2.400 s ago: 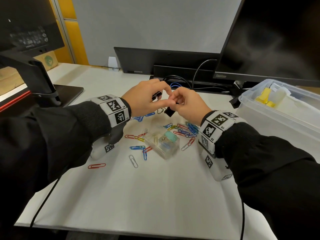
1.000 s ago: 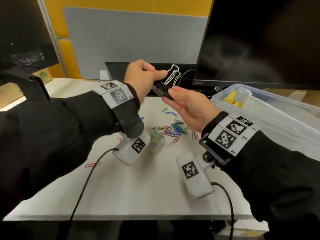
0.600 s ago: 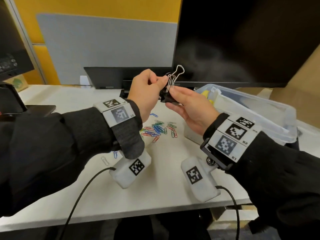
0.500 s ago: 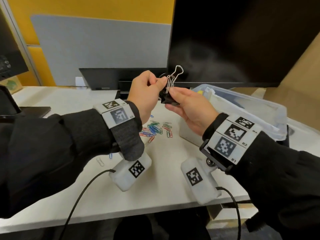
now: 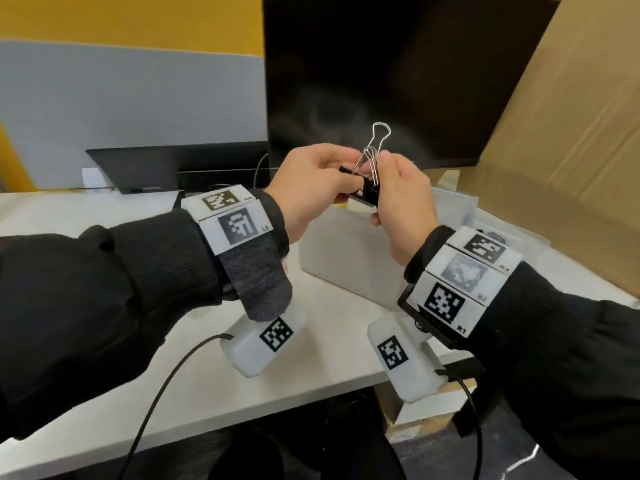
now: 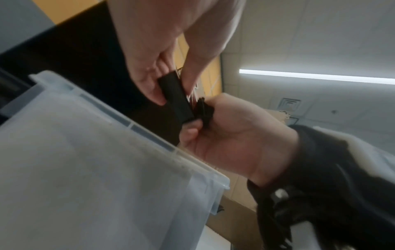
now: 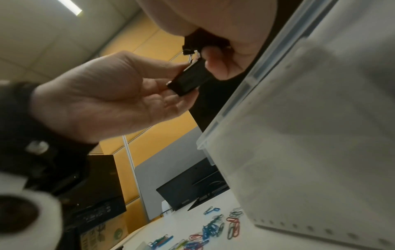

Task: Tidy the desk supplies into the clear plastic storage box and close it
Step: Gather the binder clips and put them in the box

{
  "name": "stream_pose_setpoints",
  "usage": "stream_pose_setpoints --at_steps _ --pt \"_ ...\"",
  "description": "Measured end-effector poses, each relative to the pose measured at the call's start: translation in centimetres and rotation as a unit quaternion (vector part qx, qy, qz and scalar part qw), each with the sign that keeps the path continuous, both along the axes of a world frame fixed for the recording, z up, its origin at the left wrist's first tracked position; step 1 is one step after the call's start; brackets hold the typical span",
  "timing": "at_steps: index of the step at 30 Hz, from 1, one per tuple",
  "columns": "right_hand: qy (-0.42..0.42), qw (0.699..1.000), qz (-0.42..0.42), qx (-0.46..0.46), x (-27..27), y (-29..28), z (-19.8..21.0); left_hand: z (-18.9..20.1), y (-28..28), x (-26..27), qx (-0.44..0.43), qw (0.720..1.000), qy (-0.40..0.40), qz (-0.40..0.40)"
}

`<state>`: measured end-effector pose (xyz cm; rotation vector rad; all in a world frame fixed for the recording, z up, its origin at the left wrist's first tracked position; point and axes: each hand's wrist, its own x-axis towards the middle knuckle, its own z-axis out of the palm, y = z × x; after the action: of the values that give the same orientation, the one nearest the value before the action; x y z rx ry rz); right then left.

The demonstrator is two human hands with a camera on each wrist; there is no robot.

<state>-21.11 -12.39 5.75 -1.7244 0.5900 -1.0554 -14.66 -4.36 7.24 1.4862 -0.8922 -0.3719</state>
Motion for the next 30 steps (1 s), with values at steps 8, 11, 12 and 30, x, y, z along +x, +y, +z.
stream_pose_setpoints --at_steps 8,11,12,30 --pt "-0.011 0.998 -0.036 0.046 -0.7 -0.8 0.3 0.9 -1.5 -1.3 0.032 0.998 -0.027 0.045" --pt "-0.027 0.996 -0.084 -0.009 -0.7 -0.7 0.8 0.3 -1.9 -2.2 0.02 0.999 0.017 0.026" --pt "-0.027 0.995 -0.096 -0.026 -0.6 -0.6 0.8 0.1 -2.0 -2.4 0.017 0.999 0.026 0.027" --pt "-0.123 0.99 -0.059 -0.022 -0.4 -0.2 -0.3 1.5 -1.4 -2.0 0.084 0.995 -0.014 -0.061"
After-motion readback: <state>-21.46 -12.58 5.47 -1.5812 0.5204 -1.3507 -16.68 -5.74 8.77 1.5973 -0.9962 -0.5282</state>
